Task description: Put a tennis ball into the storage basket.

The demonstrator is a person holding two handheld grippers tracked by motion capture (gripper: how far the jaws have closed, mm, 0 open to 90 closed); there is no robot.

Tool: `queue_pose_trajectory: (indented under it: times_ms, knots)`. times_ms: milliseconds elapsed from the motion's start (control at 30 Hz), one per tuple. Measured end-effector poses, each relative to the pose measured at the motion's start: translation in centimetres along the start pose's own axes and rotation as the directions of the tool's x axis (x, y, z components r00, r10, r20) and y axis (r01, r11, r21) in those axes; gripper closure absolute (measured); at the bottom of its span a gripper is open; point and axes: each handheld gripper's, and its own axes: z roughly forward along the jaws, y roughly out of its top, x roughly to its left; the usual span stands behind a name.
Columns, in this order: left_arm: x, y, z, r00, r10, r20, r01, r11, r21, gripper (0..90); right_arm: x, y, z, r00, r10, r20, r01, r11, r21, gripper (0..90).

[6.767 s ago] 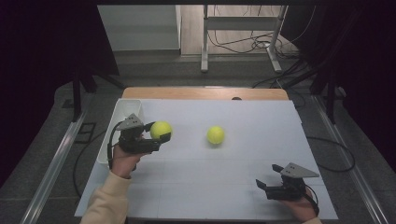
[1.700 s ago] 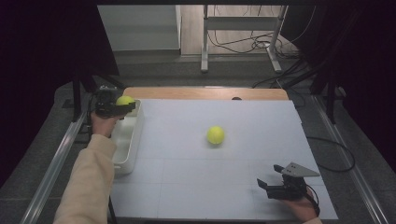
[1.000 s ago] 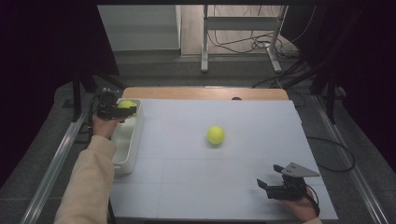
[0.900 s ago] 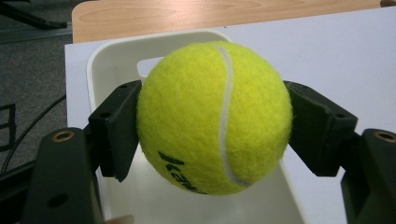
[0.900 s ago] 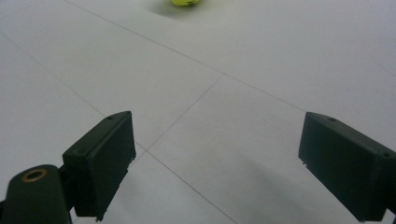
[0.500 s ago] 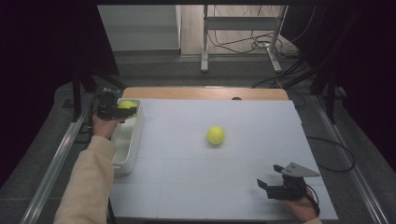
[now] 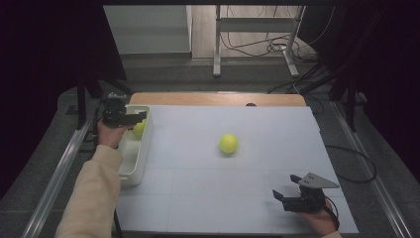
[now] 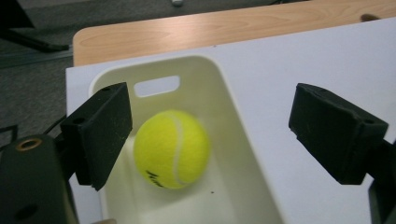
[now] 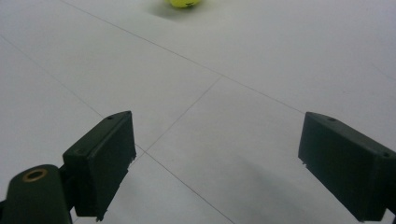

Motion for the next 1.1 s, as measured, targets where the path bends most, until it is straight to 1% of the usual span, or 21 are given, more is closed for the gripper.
queue_pose_trajectory:
  times_ms: [100,133,200,233,300,500,700,800,933,1100]
  knots:
    - [-0.2,-0.1,-0.3,0.9997,0.017,0.016,-0.017,0.9999,-0.002,13.9,0.0,0.0,0.0,1.0,-0.001,0.001,0.001,1.0,0.002,11.1]
    - [-0.3,-0.1,-0.4,0.9996,0.015,0.024,-0.015,0.9999,-0.006,13.8,0.0,0.0,0.0,1.0,0.0,0.0,0.0,1.0,0.0,11.2]
    - [-0.4,-0.2,-0.6,0.9991,0.026,0.034,-0.025,0.9996,-0.011,13.8,0.0,0.0,0.0,1.0,0.0,0.001,0.0,1.0,0.0,11.1]
    - [-0.6,-0.3,-0.9,0.9986,0.028,0.045,-0.027,0.9995,-0.018,13.8,0.0,0.0,0.0,1.0,0.0,0.001,0.0,1.0,0.0,11.1]
    - [-0.7,-0.3,-1.0,0.9984,0.034,0.046,-0.033,0.9992,-0.023,13.7,0.0,0.0,0.0,1.0,0.001,0.001,-0.001,1.0,0.0,11.2]
    - [-1.5,-0.6,-2.0,0.9959,0.054,0.073,-0.05,0.9969,-0.06,14.0,0.0,0.0,0.0,1.0,0.0,0.001,0.0,1.0,0.004,11.2]
    - [-2.1,-0.8,-2.6,0.9932,0.071,0.093,-0.063,0.9947,-0.081,14.1,0.0,0.0,0.0,1.0,-0.001,0.001,0.001,1.0,0.005,11.2]
    - [-2.5,-1.0,-3.1,0.9899,0.08,0.118,-0.068,0.9929,-0.097,14.1,0.0,0.0,0.0,1.0,0.0,0.004,0.0,1.0,0.001,11.2]
    - [-2.8,-1.1,-3.4,0.9874,0.087,0.132,-0.073,0.9918,-0.105,14.2,0.1,0.0,-0.1,1.0,0.0,0.008,0.0,1.0,-0.01,11.3]
    - [-3.3,-1.3,-3.8,0.9821,0.098,0.161,-0.079,0.9896,-0.12,14.2,0.0,0.1,-0.1,1.0,0.0,0.01,0.0,1.0,-0.014,11.3]
